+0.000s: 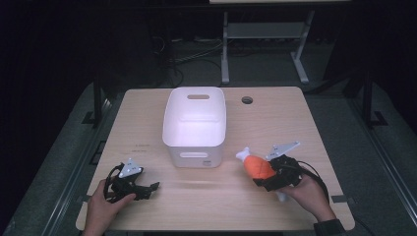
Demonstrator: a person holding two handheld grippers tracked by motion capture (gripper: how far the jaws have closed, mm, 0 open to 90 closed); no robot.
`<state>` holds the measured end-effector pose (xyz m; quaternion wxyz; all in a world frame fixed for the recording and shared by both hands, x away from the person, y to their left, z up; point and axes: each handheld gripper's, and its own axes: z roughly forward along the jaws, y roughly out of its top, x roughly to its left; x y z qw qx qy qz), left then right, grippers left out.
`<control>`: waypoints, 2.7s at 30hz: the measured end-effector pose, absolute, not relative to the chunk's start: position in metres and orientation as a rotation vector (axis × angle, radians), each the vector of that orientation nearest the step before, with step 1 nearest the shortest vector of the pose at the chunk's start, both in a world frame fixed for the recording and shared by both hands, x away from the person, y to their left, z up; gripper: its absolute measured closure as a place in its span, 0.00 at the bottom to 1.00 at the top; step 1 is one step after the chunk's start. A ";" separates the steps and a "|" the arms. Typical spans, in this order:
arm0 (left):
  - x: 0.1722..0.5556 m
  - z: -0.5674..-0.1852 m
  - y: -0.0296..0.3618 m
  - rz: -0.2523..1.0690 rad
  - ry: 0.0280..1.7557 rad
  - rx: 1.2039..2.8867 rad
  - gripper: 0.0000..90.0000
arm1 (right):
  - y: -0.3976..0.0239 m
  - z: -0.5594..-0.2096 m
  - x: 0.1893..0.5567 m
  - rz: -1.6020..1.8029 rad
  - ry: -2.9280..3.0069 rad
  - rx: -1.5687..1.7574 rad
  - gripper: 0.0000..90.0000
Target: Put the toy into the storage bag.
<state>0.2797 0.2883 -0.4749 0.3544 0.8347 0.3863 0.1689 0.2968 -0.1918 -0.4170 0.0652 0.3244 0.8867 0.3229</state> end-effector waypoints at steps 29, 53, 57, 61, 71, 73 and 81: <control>0.280 -0.475 0.288 0.436 1.002 2.152 0.14 | -0.192 -0.359 0.326 1.098 2.674 0.874 0.29; 0.280 -0.475 0.288 0.436 1.002 2.152 0.14 | -0.170 -0.314 0.349 1.117 2.695 0.765 0.28; 0.280 -0.475 0.288 0.436 1.003 2.151 0.14 | -0.164 -0.307 0.354 1.118 2.700 0.744 0.28; 0.280 -0.475 0.288 0.436 1.002 2.152 0.14 | -0.158 -0.301 0.357 1.120 2.705 0.734 0.28; 0.280 -0.475 0.288 0.435 1.002 2.152 0.14 | -0.140 -0.289 0.367 1.106 2.723 0.699 0.28; 0.280 -0.475 0.288 0.435 1.002 2.152 0.14 | -0.136 -0.287 0.368 1.106 2.724 0.693 0.28; 0.280 -0.475 0.288 0.433 1.002 2.153 0.14 | -0.119 -0.280 0.379 1.108 2.724 0.660 0.28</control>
